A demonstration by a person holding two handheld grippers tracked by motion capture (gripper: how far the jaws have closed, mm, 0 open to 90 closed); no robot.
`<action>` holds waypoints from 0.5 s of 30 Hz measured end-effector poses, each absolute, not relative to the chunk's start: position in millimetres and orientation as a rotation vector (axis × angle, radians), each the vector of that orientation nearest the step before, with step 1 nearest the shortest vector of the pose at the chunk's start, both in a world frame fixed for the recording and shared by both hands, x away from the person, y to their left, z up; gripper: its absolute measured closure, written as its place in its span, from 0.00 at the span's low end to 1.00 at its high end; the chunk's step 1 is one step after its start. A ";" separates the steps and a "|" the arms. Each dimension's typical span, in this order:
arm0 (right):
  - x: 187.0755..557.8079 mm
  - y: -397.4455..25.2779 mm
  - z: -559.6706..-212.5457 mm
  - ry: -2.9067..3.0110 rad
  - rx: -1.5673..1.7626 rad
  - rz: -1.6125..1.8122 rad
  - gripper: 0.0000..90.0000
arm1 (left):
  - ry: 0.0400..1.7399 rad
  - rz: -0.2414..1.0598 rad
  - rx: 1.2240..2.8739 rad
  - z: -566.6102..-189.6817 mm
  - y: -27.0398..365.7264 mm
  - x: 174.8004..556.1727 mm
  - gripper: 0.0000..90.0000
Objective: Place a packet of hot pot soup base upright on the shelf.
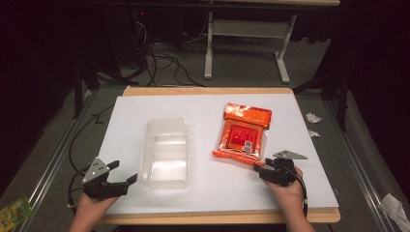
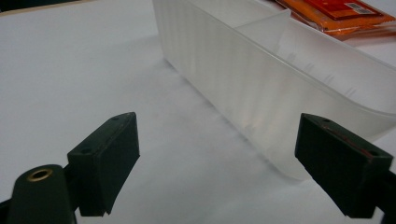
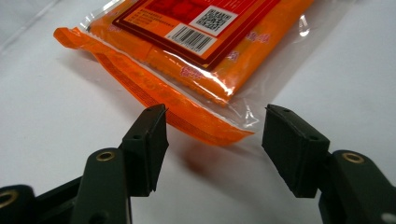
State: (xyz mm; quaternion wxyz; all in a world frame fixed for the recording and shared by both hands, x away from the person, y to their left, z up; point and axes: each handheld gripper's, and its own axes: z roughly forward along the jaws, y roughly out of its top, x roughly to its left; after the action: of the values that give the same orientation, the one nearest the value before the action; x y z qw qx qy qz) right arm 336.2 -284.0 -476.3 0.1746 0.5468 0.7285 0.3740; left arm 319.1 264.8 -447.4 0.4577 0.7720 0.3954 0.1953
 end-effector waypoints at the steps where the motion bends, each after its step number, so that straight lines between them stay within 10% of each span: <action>1: 335.6 -282.3 -476.7 2.066 1.544 1.044 0.43 | 0.977 0.475 1.900 -447.7 265.8 319.4 0.16; 15: 337.4 -281.1 -479.3 2.058 1.520 0.983 0.42 | 0.979 0.477 1.893 -446.4 266.3 318.2 0.16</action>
State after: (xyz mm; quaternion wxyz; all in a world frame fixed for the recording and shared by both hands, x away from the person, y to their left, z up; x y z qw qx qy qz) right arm 337.4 -281.1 -479.3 0.1989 0.5435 0.7359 0.3514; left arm 318.2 266.3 -446.4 0.4607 0.7693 0.3979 0.1938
